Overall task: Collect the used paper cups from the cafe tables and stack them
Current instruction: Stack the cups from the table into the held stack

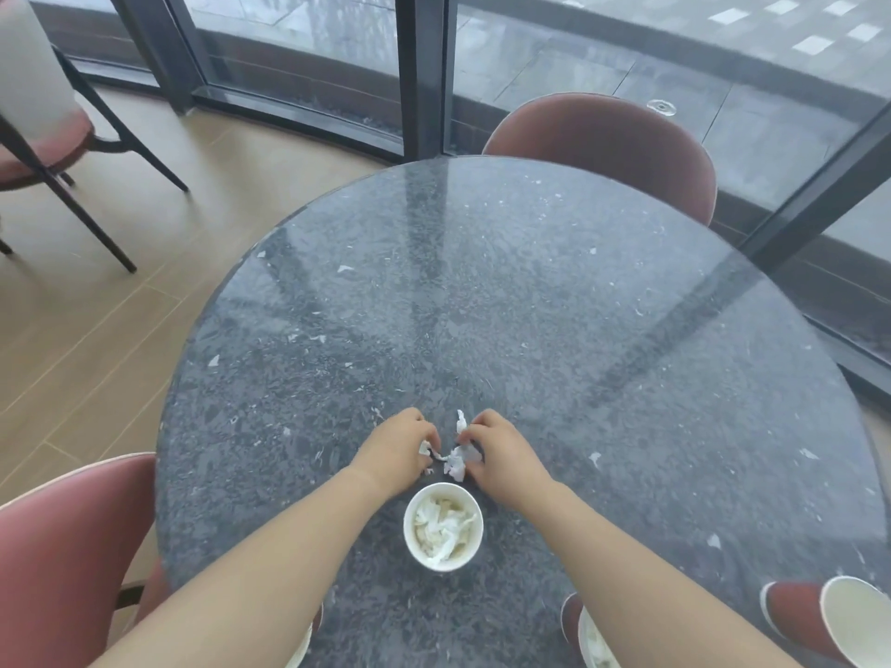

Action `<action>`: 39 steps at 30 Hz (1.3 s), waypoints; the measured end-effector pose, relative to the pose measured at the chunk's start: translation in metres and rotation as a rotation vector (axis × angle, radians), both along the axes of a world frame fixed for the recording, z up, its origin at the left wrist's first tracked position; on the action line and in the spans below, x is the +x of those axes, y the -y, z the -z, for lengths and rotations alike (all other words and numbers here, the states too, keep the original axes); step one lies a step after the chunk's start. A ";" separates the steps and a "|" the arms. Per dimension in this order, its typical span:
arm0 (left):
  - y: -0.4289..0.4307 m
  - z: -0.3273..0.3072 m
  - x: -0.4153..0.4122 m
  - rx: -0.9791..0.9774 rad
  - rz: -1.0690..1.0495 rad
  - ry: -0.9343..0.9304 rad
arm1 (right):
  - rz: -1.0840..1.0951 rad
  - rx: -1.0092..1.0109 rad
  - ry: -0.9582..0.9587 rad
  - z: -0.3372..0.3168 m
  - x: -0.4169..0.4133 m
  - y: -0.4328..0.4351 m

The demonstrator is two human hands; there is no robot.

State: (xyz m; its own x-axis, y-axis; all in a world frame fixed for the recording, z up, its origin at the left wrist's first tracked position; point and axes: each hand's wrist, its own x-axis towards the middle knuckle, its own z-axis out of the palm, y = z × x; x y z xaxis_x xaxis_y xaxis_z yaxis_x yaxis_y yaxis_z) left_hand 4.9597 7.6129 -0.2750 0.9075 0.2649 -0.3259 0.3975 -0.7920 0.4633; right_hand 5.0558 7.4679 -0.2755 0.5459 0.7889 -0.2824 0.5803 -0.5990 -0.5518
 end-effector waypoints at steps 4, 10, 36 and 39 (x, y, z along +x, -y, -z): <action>-0.009 -0.012 -0.014 -0.014 -0.091 0.034 | 0.105 -0.010 -0.006 -0.009 -0.005 0.006; 0.003 -0.063 -0.040 -0.102 -0.208 0.195 | 0.180 0.199 -0.014 -0.053 -0.017 0.025; 0.049 -0.088 -0.090 -0.078 -0.190 0.163 | 0.059 0.298 -0.018 -0.087 -0.056 0.048; 0.046 -0.081 -0.084 -0.093 -0.196 0.131 | 0.093 0.270 0.002 -0.080 -0.043 0.049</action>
State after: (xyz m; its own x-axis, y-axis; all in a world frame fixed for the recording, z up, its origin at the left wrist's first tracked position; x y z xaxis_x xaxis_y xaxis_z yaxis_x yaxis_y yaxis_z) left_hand 4.8762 7.5664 -0.1937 0.8777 0.4145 -0.2404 0.4715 -0.6573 0.5879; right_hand 5.0130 7.4187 -0.1957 0.6196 0.7820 -0.0677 0.5314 -0.4814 -0.6971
